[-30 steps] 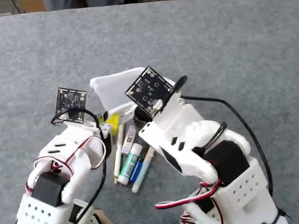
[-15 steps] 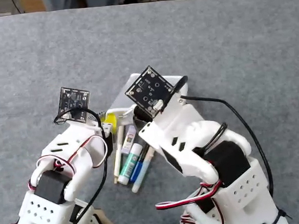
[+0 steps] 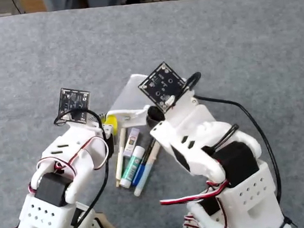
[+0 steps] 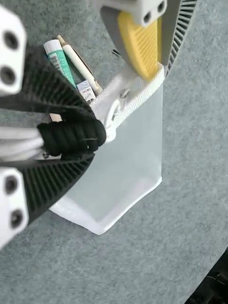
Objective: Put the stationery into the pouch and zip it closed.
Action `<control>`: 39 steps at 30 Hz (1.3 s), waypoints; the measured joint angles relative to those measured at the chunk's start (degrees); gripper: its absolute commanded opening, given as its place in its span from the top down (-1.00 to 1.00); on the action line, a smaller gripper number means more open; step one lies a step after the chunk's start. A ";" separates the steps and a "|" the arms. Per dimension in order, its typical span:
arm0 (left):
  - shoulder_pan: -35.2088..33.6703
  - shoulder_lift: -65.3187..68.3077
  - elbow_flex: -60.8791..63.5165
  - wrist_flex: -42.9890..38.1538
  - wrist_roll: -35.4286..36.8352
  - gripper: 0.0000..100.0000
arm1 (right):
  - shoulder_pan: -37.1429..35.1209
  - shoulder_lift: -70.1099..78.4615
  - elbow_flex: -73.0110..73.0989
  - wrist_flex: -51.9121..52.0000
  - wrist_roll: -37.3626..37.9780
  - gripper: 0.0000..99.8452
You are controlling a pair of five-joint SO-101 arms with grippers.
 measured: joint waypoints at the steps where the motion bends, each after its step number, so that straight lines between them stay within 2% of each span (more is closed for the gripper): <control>1: 0.00 0.00 -0.18 0.00 0.00 0.95 | 0.09 0.00 0.00 0.00 0.00 0.98; 9: 0.00 0.09 -0.79 0.00 0.00 0.95 | 5.54 0.00 0.00 1.76 0.00 0.98; 17: 0.00 0.18 -0.79 0.00 0.00 0.95 | 6.42 0.00 -0.09 5.89 0.00 0.98; 25: 0.00 0.35 -0.79 0.00 0.00 0.95 | 13.80 0.00 -0.09 6.42 0.00 0.98; 39: 0.00 0.26 -0.79 0.00 0.00 0.95 | 18.02 -5.01 -0.09 6.68 0.00 0.98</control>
